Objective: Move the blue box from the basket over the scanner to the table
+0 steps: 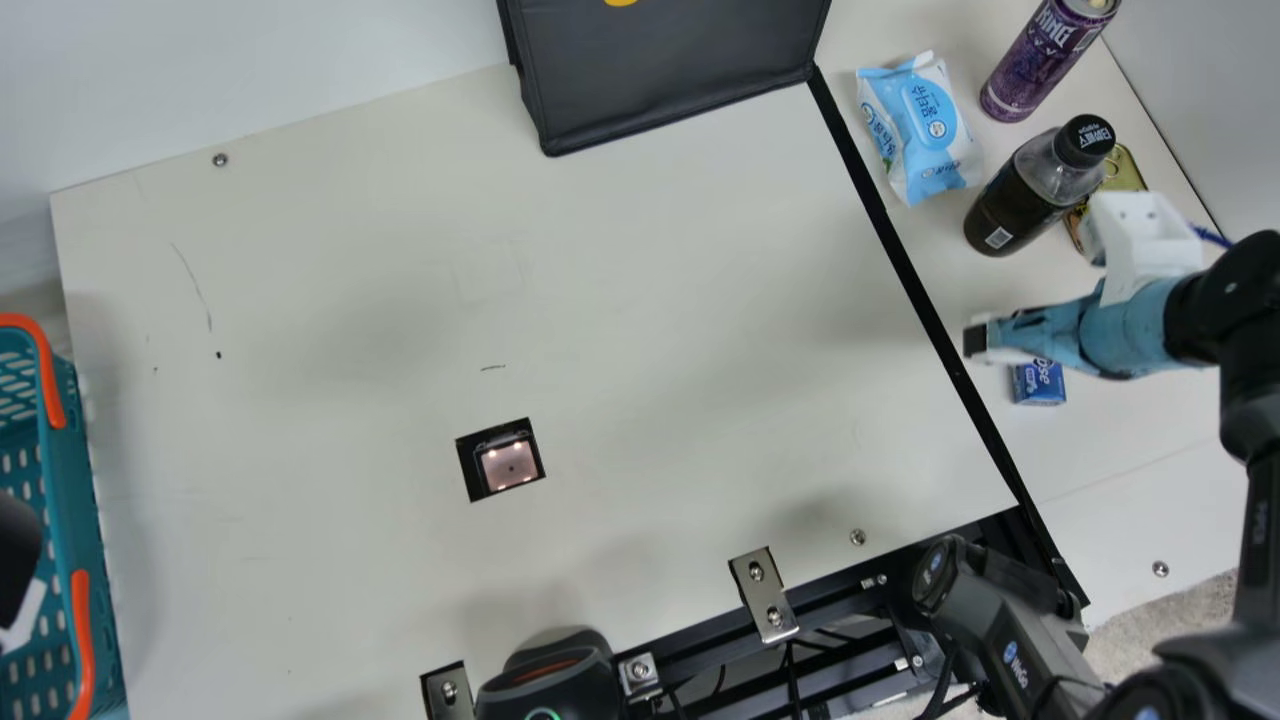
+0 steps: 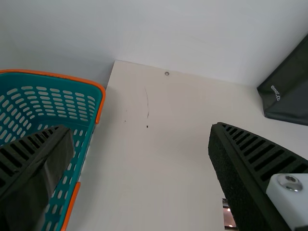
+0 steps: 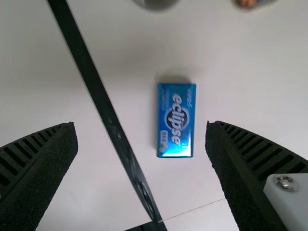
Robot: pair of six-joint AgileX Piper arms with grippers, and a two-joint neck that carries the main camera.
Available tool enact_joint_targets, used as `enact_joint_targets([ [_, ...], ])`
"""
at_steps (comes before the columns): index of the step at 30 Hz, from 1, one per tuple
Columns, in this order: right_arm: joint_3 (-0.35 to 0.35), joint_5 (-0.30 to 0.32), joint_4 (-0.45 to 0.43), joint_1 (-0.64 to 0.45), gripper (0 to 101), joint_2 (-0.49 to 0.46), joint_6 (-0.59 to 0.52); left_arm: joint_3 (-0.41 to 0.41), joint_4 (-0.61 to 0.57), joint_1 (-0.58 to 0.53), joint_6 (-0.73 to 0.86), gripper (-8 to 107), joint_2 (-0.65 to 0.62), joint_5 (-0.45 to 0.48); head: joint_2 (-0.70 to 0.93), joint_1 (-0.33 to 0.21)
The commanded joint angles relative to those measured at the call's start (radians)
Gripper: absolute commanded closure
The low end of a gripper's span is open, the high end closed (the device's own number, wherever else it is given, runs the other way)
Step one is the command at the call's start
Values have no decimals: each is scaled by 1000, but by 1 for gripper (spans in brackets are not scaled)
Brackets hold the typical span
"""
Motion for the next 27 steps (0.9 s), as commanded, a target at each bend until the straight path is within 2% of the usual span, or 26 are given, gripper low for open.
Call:
enact_joint_targets([
  [1, -82, 64, 52, 16, 6, -60, 10, 0, 0, 0, 0, 9, 0, 0, -2, -30],
  [9, -286, 196, 141, 137, 6, -168, 111, 0, 0, 0, 0, 9, 0, 0, -2, -30],
  [16, -382, 196, 174, 360, 6, -235, 271, 0, 0, 0, 0, 9, 0, 0, -2, -30],
  [19, -410, 196, 166, 476, 6, -264, 348, 0, 0, 0, 0, 9, 0, 0, -2, -30],
  [20, -398, 202, 163, 380, 6, -260, 296, -12, -5, 6, 17, 9, 5, 14, 21, -30],
  [27, -396, 198, 80, 502, 6, -299, 355, -94, -43, 46, 140, 9, 42, 112, 184, -30],
])
